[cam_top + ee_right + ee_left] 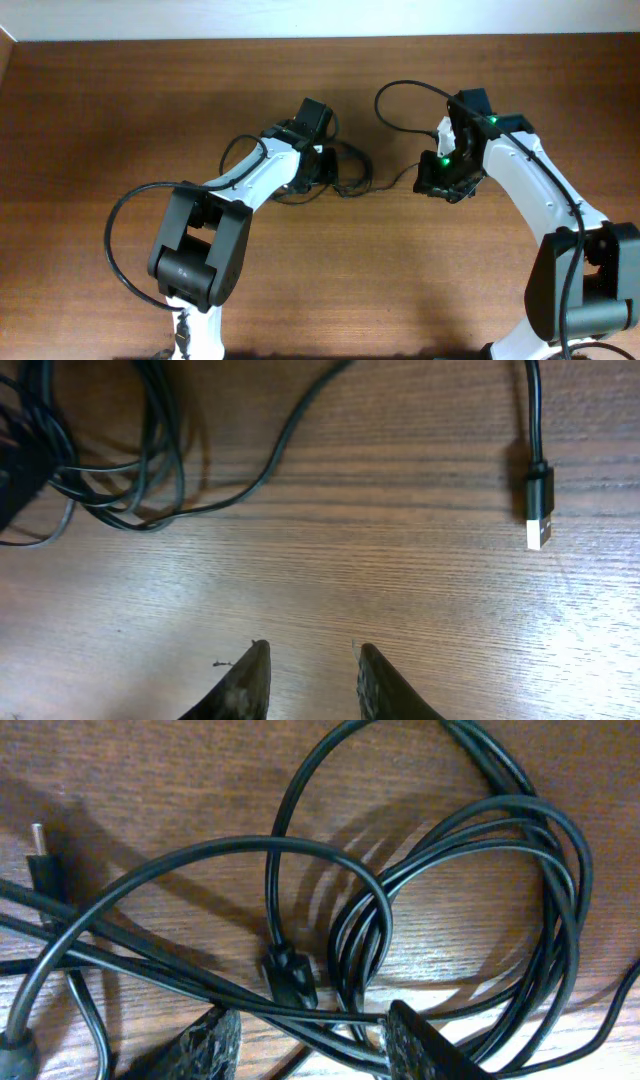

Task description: Untangle cables

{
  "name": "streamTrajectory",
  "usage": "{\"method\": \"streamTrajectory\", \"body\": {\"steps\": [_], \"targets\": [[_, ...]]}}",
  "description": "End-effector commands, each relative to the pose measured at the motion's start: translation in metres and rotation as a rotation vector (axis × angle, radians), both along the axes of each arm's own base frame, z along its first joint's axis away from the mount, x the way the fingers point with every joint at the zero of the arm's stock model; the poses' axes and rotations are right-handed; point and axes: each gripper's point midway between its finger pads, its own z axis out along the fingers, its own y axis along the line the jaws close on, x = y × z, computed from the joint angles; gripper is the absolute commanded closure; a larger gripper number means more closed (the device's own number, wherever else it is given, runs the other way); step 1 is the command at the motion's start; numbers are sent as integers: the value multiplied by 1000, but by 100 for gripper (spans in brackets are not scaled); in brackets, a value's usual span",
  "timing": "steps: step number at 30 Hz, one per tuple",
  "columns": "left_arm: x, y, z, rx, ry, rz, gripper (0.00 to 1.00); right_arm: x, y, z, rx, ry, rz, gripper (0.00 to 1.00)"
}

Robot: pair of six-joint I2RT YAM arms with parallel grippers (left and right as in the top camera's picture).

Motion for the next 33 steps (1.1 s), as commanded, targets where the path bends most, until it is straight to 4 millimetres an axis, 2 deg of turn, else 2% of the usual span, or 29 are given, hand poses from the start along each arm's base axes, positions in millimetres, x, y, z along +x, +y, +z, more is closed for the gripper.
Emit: {"method": "streamTrajectory", "body": {"steps": [1, 2, 3, 6, 8, 9, 10, 12, 13, 15, 16, 18, 22, 25, 29, 30, 33], "targets": [[2, 3, -8, 15, -3, 16, 55, -9, -2, -10, 5, 38, -7, 71], [2, 3, -7, 14, -7, 15, 62, -10, -2, -11, 5, 42, -8, 71], [2, 1, -7, 13, -7, 11, 75, -13, -2, -13, 4, 49, -4, 71], [-1, -2, -8, 16, -4, -3, 100, -17, -2, -17, 7, 57, 9, 71], [1, -2, 4, 20, -38, -53, 100, -18, 0, -17, 16, 56, 22, 72], [2, 0, 15, 17, -60, -67, 100, -18, 0, -17, 17, 53, 28, 78], [5, 2, 31, 11, -93, -68, 100, -18, 2, -16, 32, 44, 55, 78], [9, 12, 55, 19, -142, -44, 100, -17, 10, -13, 79, 28, 98, 64], [11, 23, 68, 36, -163, -7, 100, -16, 13, -11, 98, 23, 99, 53], [9, 44, 80, 40, -151, 82, 100, -14, 18, -8, 127, 18, 94, 52], [8, 57, 84, 38, -134, 118, 100, -13, 28, -2, 190, 10, 101, 52], [0, 86, 83, 43, -66, 182, 100, -7, 51, 11, 321, -89, 243, 51], [-16, 134, 73, 83, 46, 260, 96, -8, 78, 10, 299, -183, 432, 50], [-15, 148, 72, 86, 55, 290, 90, -2, 95, 4, 196, -252, 516, 50], [-14, 160, 71, 146, 40, 303, 81, 15, 122, 0, 13, -407, 617, 50], [-15, 164, 71, 170, 39, 305, 76, 20, 129, 1, -31, -452, 641, 50], [-18, 182, 70, 269, 38, 325, 71, 22, 151, 4, -60, -549, 773, 51]]}}
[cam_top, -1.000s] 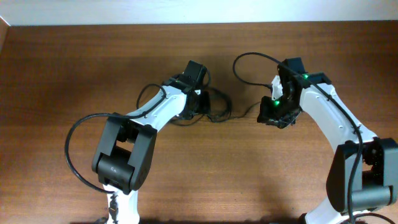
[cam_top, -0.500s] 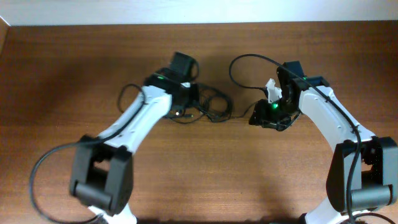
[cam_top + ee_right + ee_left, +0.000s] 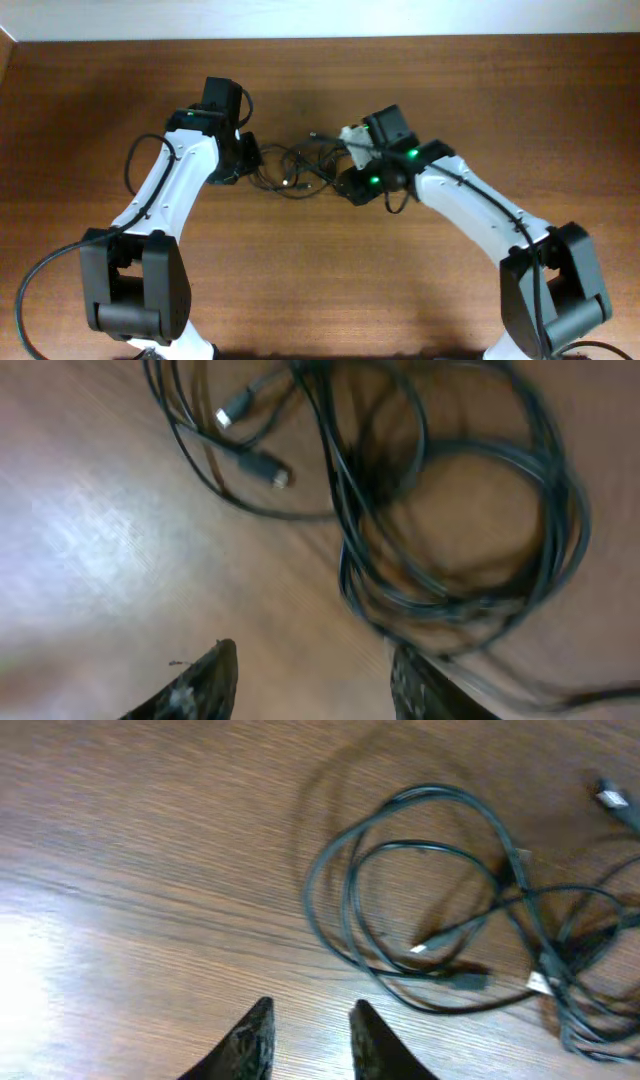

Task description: Untangle cables

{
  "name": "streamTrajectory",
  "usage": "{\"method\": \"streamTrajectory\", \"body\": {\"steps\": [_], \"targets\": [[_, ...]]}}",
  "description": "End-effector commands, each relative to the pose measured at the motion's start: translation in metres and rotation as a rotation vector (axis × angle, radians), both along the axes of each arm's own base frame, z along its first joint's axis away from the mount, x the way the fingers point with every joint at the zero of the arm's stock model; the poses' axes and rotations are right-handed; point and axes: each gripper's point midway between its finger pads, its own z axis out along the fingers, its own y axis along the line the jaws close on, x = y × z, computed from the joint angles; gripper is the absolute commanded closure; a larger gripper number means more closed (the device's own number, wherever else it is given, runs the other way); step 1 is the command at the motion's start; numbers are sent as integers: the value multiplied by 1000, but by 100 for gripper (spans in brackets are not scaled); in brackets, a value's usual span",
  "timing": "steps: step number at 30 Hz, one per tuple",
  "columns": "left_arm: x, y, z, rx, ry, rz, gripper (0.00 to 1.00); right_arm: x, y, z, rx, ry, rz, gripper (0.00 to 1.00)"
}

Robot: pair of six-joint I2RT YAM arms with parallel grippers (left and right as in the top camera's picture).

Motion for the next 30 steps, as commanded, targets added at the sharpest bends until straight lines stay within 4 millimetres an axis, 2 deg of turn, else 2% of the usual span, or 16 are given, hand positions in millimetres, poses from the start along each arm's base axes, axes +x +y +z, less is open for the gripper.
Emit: {"method": "streamTrajectory", "body": {"steps": [1, 3, 4, 6, 7, 14, 17, 21, 25, 29, 30], "targets": [[-3, 23, -2, 130, 10, 17, 68, 7, 8, -6, -82, -103, 75, 50], [-5, 24, -4, 133, 17, 17, 53, 15, 13, -9, -84, -134, 71, 51], [-5, 24, -5, 134, 20, 17, 41, 18, 15, -12, -79, -142, 71, 51], [-7, 24, -6, 134, 24, 17, 6, 22, 18, -15, -73, -152, 70, 51], [-7, 24, -6, 134, 26, 16, 1, 24, 19, -20, -75, -152, 74, 51], [-7, 24, -6, 134, 26, 16, 1, 24, 17, -41, -105, -130, 94, 67], [-7, 24, -6, 134, 26, 16, 1, 25, 17, -48, -107, -125, 95, 66], [-7, 24, -6, 134, 26, 16, 1, 31, 20, -63, -108, -127, 93, 58], [-7, 24, -6, 134, 26, 16, 1, 31, 20, -70, -113, -121, 93, 57], [-7, 24, -6, 134, 26, 16, 1, 27, 19, -72, -105, -83, 58, 66], [-7, 24, -6, 134, 26, 17, 1, 25, 20, -73, -88, -52, 19, 76]]}}
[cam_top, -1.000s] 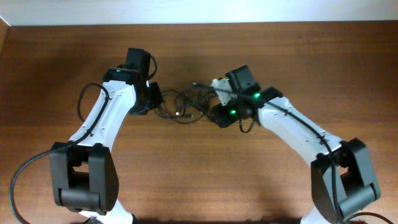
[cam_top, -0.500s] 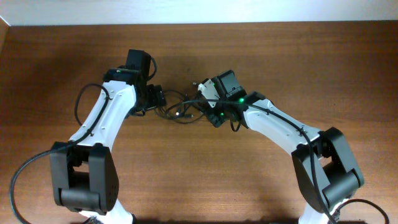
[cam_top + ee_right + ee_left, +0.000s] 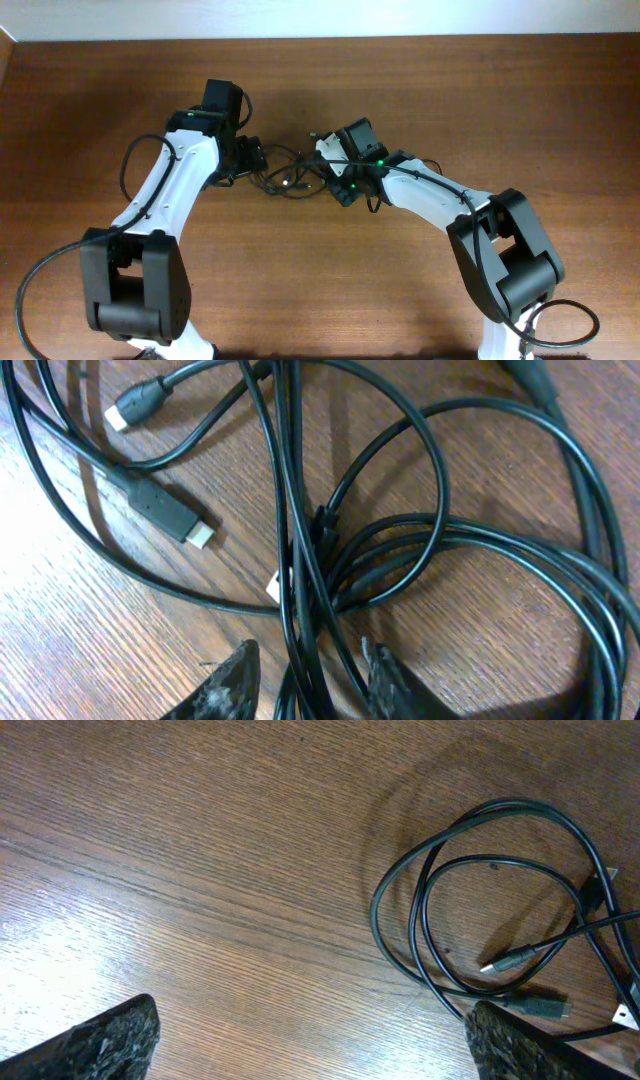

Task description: Untangle cables

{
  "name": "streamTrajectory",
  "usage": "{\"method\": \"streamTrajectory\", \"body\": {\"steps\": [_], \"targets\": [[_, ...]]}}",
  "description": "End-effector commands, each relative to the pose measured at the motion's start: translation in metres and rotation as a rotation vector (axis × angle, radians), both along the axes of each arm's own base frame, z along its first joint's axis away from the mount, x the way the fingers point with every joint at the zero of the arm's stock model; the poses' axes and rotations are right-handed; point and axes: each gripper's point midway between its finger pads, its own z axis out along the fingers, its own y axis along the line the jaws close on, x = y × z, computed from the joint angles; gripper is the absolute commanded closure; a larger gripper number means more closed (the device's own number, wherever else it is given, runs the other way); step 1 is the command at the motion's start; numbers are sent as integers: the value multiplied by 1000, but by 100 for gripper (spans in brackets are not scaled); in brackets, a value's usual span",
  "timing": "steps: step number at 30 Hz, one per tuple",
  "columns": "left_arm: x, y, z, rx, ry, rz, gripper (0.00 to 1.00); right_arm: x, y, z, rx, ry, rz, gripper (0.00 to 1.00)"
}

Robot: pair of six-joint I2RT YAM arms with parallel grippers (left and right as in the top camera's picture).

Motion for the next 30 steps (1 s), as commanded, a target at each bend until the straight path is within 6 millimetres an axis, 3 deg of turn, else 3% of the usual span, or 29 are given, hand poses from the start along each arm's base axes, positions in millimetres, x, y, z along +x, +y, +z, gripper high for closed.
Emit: {"method": "streamTrajectory", "body": {"steps": [1, 2, 7, 10, 12, 15, 20, 24, 27, 30], "targets": [[-3, 4, -4, 20, 14, 4, 1, -7, 2, -4, 40, 81, -85, 88], [-3, 4, -4, 20, 14, 3, 1, -11, 5, -2, 63, 102, -76, 95], [-3, 4, -4, 20, 14, 3, 1, -39, 32, 50, 273, 213, -25, 96], [-3, 4, -4, 20, 14, 3, 1, -41, 33, 87, 325, 173, -26, 96], [-3, 4, -4, 20, 14, 3, 1, -39, 33, 96, 335, 147, -23, 96], [-3, 4, -4, 20, 14, 3, 1, -41, 31, 94, 320, 154, -32, 96], [-3, 4, -4, 20, 14, 3, 1, -61, 37, 95, 376, 285, -30, 96], [-3, 4, -4, 20, 14, 3, 1, -50, 20, 79, 275, 239, -103, 96], [-3, 4, -4, 20, 14, 3, 1, -37, -2, 57, 140, 187, -193, 95], [-3, 4, -4, 20, 14, 3, 1, -36, -19, 34, 73, 242, -352, 96]]}}
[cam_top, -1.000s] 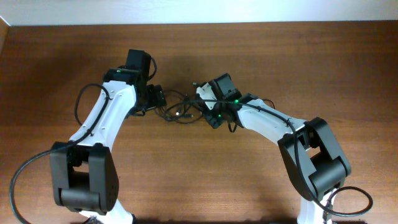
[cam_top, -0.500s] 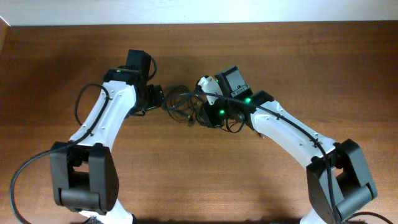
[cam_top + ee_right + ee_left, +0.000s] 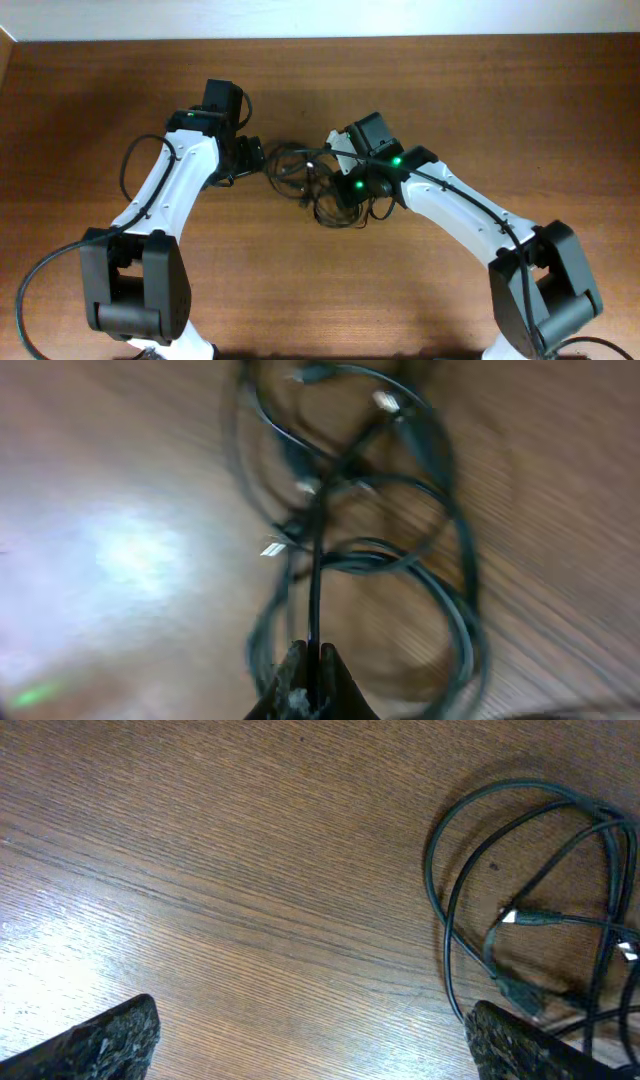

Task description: Untangle cables

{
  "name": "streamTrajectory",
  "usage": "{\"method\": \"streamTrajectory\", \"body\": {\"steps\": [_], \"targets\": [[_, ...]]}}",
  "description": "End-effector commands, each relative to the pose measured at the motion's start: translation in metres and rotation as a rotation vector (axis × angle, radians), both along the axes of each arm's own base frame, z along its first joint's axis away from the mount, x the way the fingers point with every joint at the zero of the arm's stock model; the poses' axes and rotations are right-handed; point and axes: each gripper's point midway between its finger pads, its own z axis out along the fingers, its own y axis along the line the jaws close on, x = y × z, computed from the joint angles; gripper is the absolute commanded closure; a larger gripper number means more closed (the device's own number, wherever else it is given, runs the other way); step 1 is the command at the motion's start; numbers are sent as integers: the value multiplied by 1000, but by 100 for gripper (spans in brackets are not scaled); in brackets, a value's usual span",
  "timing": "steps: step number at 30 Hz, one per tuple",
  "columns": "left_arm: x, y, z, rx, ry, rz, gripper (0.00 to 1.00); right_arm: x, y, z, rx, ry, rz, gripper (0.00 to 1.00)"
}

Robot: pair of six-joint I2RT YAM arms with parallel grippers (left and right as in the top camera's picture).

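Observation:
A tangle of black cables [image 3: 315,185] lies mid-table in the overhead view, with loops and several plugs. My right gripper [image 3: 311,678] is shut on one black cable strand [image 3: 314,600], which runs up from its fingertips into the blurred bundle [image 3: 360,510]. My left gripper [image 3: 310,1040] stands wide open over bare wood, its fingers [image 3: 110,1038] far apart, just left of the cable loops [image 3: 530,910]. In the overhead view the left gripper [image 3: 250,158] sits at the tangle's left edge and the right gripper [image 3: 345,190] over its right side.
The brown wooden table [image 3: 120,90] stretches around the tangle. A pale wall strip [image 3: 320,15] runs along the far edge. Each arm's own black cable [image 3: 60,260] loops beside its base.
My right gripper has shut on a cable strand and moved back toward the near right, dragging the bundle with it. The loops have shifted right in the left wrist view. The left gripper stays open in place.
First my left gripper was low over the tangle and my right one stood open to its right. Then the left was at the tangle's left side and the right over the bundle. The left opened wide, the right lowered onto the strands, and now grips one.

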Motion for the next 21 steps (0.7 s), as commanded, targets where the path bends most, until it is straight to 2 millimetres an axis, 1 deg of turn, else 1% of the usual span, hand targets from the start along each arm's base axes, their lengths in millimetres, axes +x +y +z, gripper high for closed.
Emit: {"method": "streamTrajectory", "body": {"steps": [1, 3, 6, 9, 11, 15, 16, 17, 18, 19, 21], "targets": [[-3, 4, -4, 20, 14, 3, 1, 6, -23, -33, -117, 74, -188, 96], [-3, 4, -4, 20, 13, 3, 1, 2, -25, -46, -122, 140, -265, 95], [-3, 4, -4, 20, 13, 3, 1, 0, -28, -64, -150, 174, -283, 94], [-3, 4, -4, 20, 13, 3, 1, -2, -29, -72, -161, 192, -285, 94], [-3, 4, -4, 20, 13, 3, 1, -2, -29, -70, -161, 192, -285, 94], [-3, 4, -4, 20, 13, 3, 1, 10, -19, -43, -110, 188, -276, 95], [-3, 4, -4, 20, 13, 3, 1, 12, -18, -38, -107, 184, -276, 91], [-3, 4, -4, 20, 13, 3, 1, 14, -17, -35, -105, 181, -275, 82], [-3, 4, -4, 20, 13, 3, 1, 13, -15, -34, -101, 179, -256, 70], [-3, 4, -4, 20, 13, 3, 1, 9, -10, -33, -87, 170, -185, 65], [-3, 4, -4, 20, 13, 3, 1, -2, 4, -25, -19, 171, -35, 50]]}}
